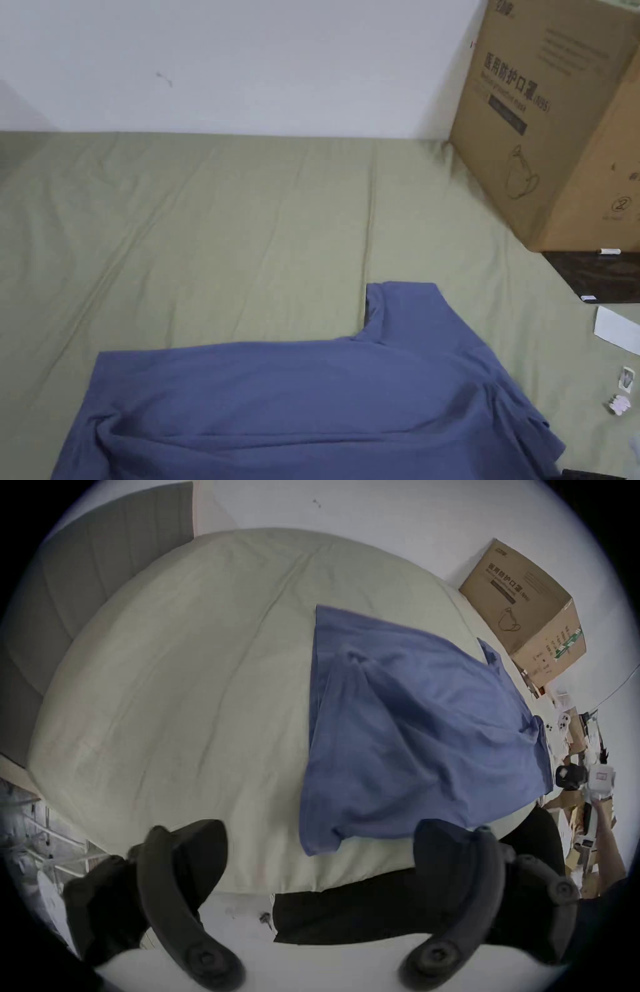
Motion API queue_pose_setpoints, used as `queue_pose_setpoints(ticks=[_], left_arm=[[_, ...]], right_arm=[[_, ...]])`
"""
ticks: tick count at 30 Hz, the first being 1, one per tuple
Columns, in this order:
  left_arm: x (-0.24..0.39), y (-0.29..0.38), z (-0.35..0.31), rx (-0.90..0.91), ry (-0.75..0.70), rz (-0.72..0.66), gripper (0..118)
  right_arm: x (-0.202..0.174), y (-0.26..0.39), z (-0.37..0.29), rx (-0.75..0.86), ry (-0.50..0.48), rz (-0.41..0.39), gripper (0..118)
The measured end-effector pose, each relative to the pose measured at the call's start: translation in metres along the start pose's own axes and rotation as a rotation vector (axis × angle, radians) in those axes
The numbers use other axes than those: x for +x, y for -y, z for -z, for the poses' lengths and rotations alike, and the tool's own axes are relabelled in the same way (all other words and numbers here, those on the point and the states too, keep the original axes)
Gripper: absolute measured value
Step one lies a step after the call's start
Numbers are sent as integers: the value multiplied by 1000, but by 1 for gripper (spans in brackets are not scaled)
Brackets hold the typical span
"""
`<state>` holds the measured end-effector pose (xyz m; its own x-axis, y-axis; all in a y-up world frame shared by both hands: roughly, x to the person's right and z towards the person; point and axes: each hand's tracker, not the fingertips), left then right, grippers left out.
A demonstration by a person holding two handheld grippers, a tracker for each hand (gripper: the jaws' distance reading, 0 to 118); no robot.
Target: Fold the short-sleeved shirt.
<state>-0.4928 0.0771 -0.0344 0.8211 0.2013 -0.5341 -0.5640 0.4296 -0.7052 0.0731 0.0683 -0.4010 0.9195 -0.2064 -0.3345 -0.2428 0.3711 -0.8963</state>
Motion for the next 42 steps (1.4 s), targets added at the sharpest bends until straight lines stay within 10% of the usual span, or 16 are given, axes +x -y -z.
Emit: queue_pose_setpoints(ticks=[6,9,10,11,22,25,27,31,35,37,41,42], left_arm=[[32,-30,-45,213,103,-32,108],[53,-52,-61,296,127,0,48],[60,-60,-63,297,139,11,4],[65,-69,-61,299,170,25,1],[24,-197,78,123,54,27,18],[7,-211,124,50,29,-1,92],[3,-211,145,25,17,24,118],[2,-208,168,-55,-58,124,112],[12,-200,159,-23,-83,235,62],[17,-200,148,2,-54,214,4],[19,-203,114,57,50,137,4],[20,-201,106,70,44,141,4]], right_arm=[[-61,-15,-55,205,-131,-123,92],[-87,-24,-66,271,-290,-117,15],[-95,-29,-65,278,-291,-113,3],[-102,-33,-63,285,-283,-116,2],[-124,-70,-8,224,-275,-194,0],[-114,-73,6,163,-322,-124,0],[-110,-75,16,146,-309,-104,0],[-102,-84,33,126,-262,-99,0],[-99,-110,50,128,-242,-112,0],[-100,-129,59,132,-237,-125,0],[-103,-189,82,150,-224,-138,0],[-106,-207,90,170,-221,-158,15]])
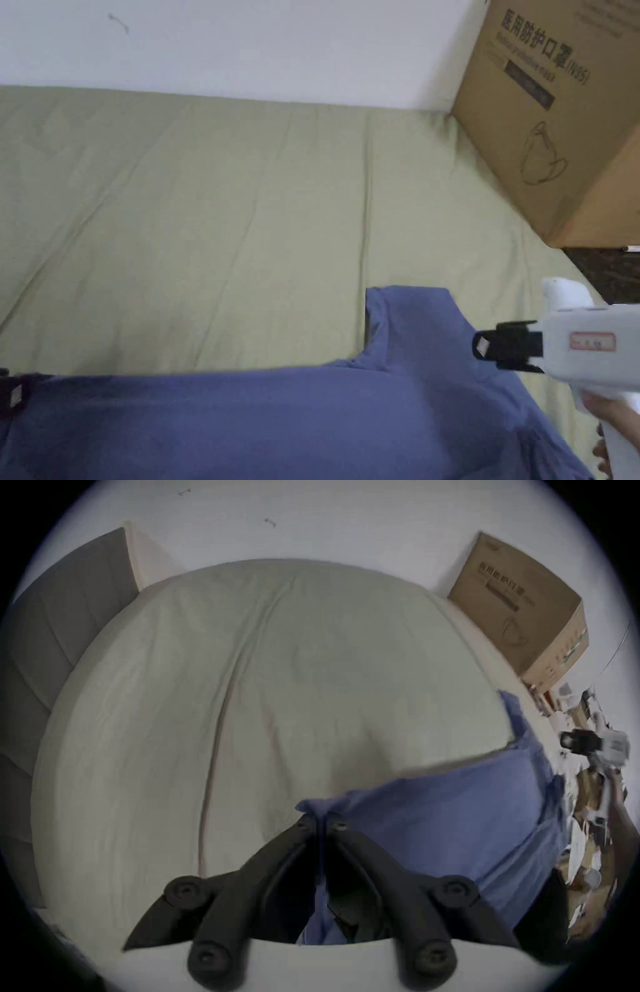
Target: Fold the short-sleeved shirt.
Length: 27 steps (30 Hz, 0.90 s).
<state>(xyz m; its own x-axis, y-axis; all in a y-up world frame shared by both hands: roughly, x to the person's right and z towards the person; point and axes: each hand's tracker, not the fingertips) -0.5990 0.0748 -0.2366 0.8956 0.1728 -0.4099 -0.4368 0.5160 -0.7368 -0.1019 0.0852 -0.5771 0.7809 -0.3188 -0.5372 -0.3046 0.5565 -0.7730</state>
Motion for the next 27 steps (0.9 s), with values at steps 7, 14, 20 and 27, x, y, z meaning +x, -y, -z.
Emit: queue_pose_setpoints(ticks=[7,14,20,27], left_arm=[[5,4,-36,34,27,15,4],[5,7,-28,-10,-9,26,4],[7,12,-37,0,-6,29,4],[-1,32,-75,76,14,-16,4]], right_arm=[[29,-61,86,-189,186,48,108],[28,-52,109,-279,240,-79,72],[21,-53,40,-167,116,6,0],[15,-15,-96,-21,61,25,0]])
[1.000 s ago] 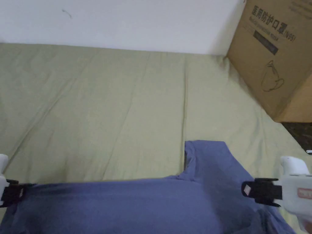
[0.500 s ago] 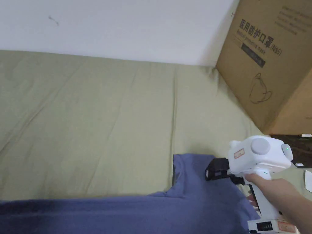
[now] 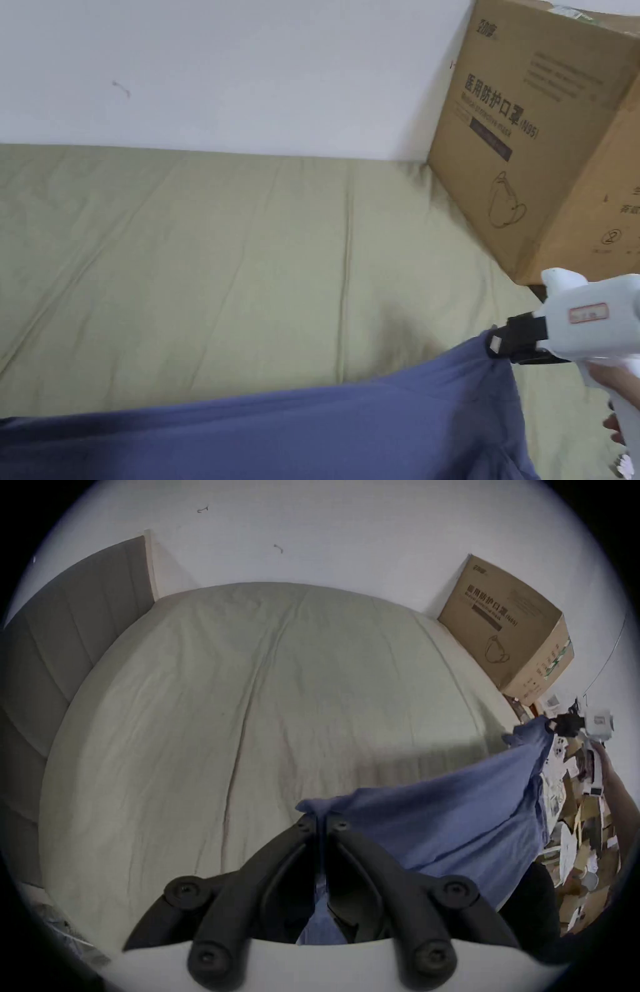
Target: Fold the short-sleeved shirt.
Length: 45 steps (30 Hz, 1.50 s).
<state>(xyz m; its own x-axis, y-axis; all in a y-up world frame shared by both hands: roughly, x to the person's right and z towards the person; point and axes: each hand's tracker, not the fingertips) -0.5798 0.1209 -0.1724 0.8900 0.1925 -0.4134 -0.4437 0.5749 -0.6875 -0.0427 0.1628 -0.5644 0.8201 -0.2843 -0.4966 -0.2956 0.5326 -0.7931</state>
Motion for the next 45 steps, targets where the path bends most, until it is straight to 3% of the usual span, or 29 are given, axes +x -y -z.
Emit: queue_pose_setpoints(ticks=[9,14,15,20,21,23,24,25,26,27,29,33,35,36,38,39,40,42,43,44,45], left_arm=[[1,73,-53,-21,67,17,4],[-1,134,-45,-108,63,-35,4],[-1,144,-41,-127,55,-30,4],[0,168,-30,-154,23,-28,4],[0,169,-31,-147,21,-34,6],[-1,167,-37,-121,3,-44,43],[-1,165,-41,-110,-19,-44,69],[-1,163,-45,-108,-29,-47,96],[-1,160,-50,-102,-39,-52,108],[3,157,-56,-78,-67,-52,112],[12,149,-70,-5,-86,-63,112],[34,133,-96,112,-46,-162,112],[48,127,-104,154,-51,-178,112],[58,123,-106,161,-79,-184,112],[74,115,-105,150,-121,-186,99],[80,111,-105,150,-108,-182,80],[86,110,-104,163,-81,-172,38],[95,109,-99,191,-54,-154,15],[99,109,-93,188,-58,-143,15],[103,109,-91,192,-92,-120,1],[106,110,-89,187,-74,-106,1]], right_arm=[[17,143,-90,-25,-26,35,0],[33,212,-61,-164,34,82,0],[48,220,-48,-182,51,78,0],[51,239,-21,-206,86,112,0],[48,238,-20,-210,99,107,10],[44,235,-20,-228,142,112,85],[41,233,-20,-256,188,91,103],[37,231,-24,-242,210,76,105],[33,227,-29,-217,225,63,105],[27,223,-36,-207,252,65,105],[10,215,-49,-159,333,71,105],[-30,196,-72,-14,177,113,105],[-58,186,-76,30,125,82,104],[-73,181,-76,52,120,49,102],[-97,176,-74,99,65,-56,79],[-108,175,-72,135,32,-107,54],[-117,174,-70,161,27,-142,7],[-132,173,-64,170,32,-189,0],[-138,176,-63,181,27,-184,0],[-140,177,-62,184,10,-182,0],[-144,177,-59,171,4,-189,0]])
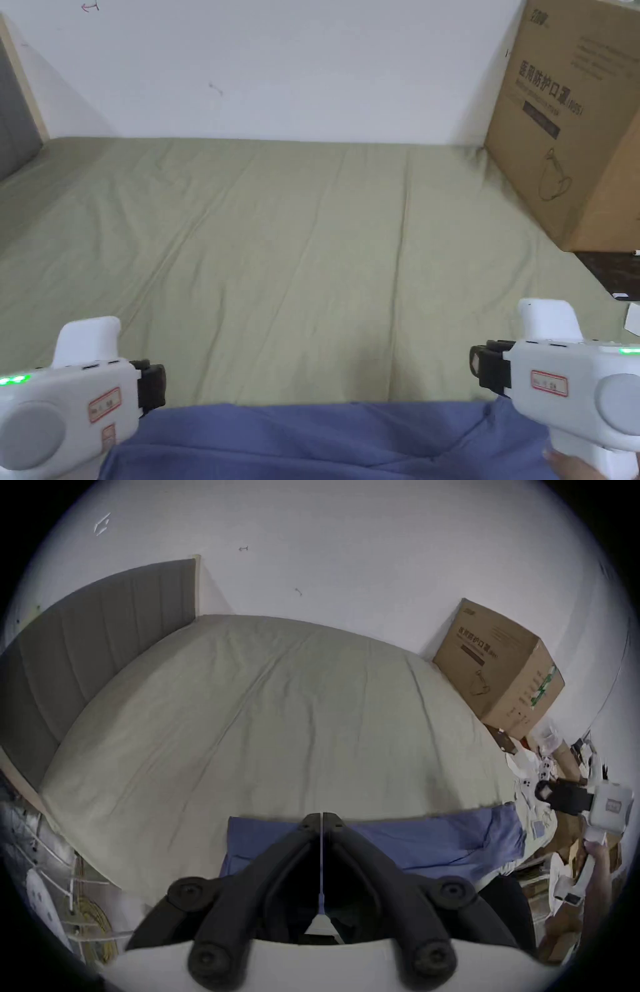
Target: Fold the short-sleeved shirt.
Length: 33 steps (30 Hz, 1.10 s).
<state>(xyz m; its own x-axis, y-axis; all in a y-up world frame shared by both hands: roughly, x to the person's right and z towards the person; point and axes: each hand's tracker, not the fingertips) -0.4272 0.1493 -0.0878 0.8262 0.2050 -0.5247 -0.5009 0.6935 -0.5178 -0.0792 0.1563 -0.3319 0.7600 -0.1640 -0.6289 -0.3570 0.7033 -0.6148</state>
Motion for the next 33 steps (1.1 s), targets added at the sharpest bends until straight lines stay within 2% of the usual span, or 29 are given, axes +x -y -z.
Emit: queue_pose_setpoints(ticks=[2,5,7,10,13,15,17,18,19,21,22,27,29,31,33], left_arm=[[5,2,3,-8,16,22,1],[7,5,-2,-15,23,50,1],[-8,0,-9,10,106,18,1],[-58,-5,-10,1,285,-186,1],[-131,2,13,-55,497,-397,1],[-167,12,30,-108,512,-471,4],[-187,24,41,-110,496,-459,22],[-195,30,46,-110,468,-451,38],[-201,35,51,-116,440,-439,63],[-210,43,68,-156,444,-460,105],[-214,49,77,-192,489,-492,118],[-216,74,121,-208,734,-631,118],[-211,74,132,-184,883,-690,118],[-197,79,149,-290,986,-759,118],[-183,79,154,-322,986,-670,118]], right_arm=[[-4,3,2,-5,26,-17,0],[-2,5,-1,-20,12,-23,0],[3,9,-5,-25,22,-29,0],[13,12,-13,-30,14,-19,0],[18,15,-22,-94,-23,68,0],[18,18,-28,-116,-69,106,0],[16,19,-27,-141,-54,102,0],[13,20,-27,-148,-42,95,0],[11,22,-26,-145,-33,83,0],[5,26,-25,-144,11,48,0],[3,27,-23,-154,30,36,0],[-6,30,-19,-213,59,-4,0],[-9,29,-19,-223,69,-12,0],[-10,26,-19,-229,71,-14,0],[-13,20,-21,-221,72,-18,0]])
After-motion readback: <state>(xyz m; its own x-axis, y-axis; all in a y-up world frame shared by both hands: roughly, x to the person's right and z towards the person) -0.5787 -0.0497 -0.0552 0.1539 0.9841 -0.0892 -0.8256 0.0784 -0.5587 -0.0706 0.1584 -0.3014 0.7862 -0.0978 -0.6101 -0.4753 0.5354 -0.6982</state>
